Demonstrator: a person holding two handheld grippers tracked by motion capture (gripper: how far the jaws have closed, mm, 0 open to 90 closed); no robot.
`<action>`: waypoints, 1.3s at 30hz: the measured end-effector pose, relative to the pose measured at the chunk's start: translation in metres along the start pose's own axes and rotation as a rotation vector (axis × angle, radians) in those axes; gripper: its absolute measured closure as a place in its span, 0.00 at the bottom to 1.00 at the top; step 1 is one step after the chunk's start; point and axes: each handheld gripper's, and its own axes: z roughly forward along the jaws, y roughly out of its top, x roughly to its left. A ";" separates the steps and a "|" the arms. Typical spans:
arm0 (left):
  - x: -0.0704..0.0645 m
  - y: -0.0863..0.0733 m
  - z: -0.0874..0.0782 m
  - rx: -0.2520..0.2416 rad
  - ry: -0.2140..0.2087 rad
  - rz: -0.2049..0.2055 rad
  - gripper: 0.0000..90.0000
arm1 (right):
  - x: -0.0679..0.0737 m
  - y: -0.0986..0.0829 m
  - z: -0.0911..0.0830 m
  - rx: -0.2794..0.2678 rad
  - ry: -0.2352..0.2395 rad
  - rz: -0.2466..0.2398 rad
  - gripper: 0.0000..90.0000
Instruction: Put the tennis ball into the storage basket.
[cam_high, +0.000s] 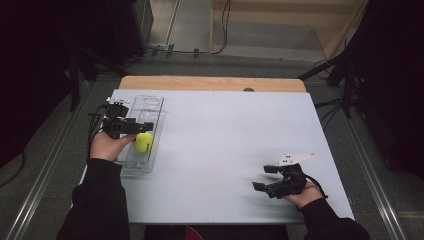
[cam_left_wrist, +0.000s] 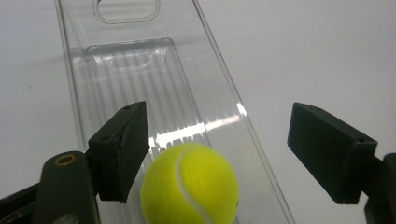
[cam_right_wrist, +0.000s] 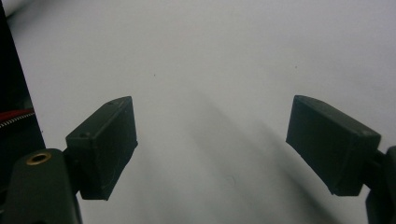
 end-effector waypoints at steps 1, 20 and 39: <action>-0.001 0.000 0.000 0.002 -0.007 0.004 0.24 | 0.000 0.000 0.000 0.001 -0.001 0.001 0.16; -0.036 0.005 0.003 0.017 -0.132 0.077 0.24 | 0.000 0.000 -0.001 -0.003 0.000 0.001 0.16; -0.066 -0.003 0.012 0.025 -0.237 0.141 0.24 | 0.000 0.000 -0.002 -0.007 -0.001 0.002 0.16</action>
